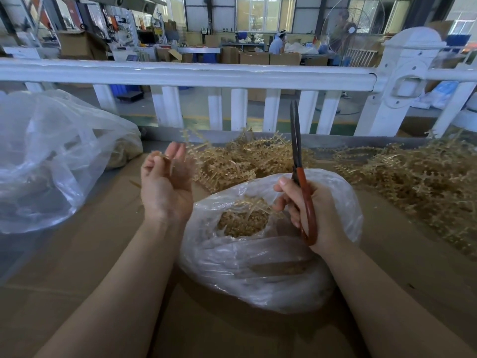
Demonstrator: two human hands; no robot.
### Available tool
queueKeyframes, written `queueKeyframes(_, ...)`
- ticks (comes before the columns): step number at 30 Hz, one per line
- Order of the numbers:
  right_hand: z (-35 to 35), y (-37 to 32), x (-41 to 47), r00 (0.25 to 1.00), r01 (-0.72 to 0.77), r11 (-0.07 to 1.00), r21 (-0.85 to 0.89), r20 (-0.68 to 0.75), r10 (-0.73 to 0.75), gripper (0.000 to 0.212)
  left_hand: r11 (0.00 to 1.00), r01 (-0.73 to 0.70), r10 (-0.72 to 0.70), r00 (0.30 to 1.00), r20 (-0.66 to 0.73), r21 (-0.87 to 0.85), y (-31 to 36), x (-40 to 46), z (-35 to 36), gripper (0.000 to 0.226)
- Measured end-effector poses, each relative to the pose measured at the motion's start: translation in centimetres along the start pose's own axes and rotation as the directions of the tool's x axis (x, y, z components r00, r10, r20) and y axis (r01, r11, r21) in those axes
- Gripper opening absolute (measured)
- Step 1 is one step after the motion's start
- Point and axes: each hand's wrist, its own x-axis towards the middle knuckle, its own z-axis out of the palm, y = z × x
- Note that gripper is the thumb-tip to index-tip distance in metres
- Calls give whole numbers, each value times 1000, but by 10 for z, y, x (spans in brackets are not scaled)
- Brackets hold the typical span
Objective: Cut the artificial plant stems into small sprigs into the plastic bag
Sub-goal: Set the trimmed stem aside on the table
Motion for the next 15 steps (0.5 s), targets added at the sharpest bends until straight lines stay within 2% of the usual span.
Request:
queueKeyframes(2, -1, 0, 1, 1000, 3, 1000, 17, -7, -2, 36, 991, -88, 102, 985, -139, 104, 0, 1, -2, 17)
queueKeyframes(6, -1, 1, 2, 1000, 2, 1000, 29, -27, -1, 36, 903, -196, 334, 880, -338, 383, -4, 5, -7, 18)
queueKeyframes(8, -1, 1, 2, 1000, 3, 1000, 30, -26, -2, 34, 832, -164, 411, 823, -391, 530, -4, 8, -10, 13)
queueKeyframes(10, -1, 1, 2, 1000, 6, 1000, 27, -25, -5, 33, 785, -96, 430, 796, -426, 612, -4, 9, -13, 10)
queueKeyframes(13, 0, 2, 3, 999, 23, 1000, 6, -38, -23, 29, 632, 70, 452, 776, -440, 772, -2, 9, -15, 44)
queueKeyframes(15, 0, 3, 3, 997, 52, 998, -26, -51, -54, 28, 498, 107, 509, 767, -390, 861, -1, 4, -11, 63)
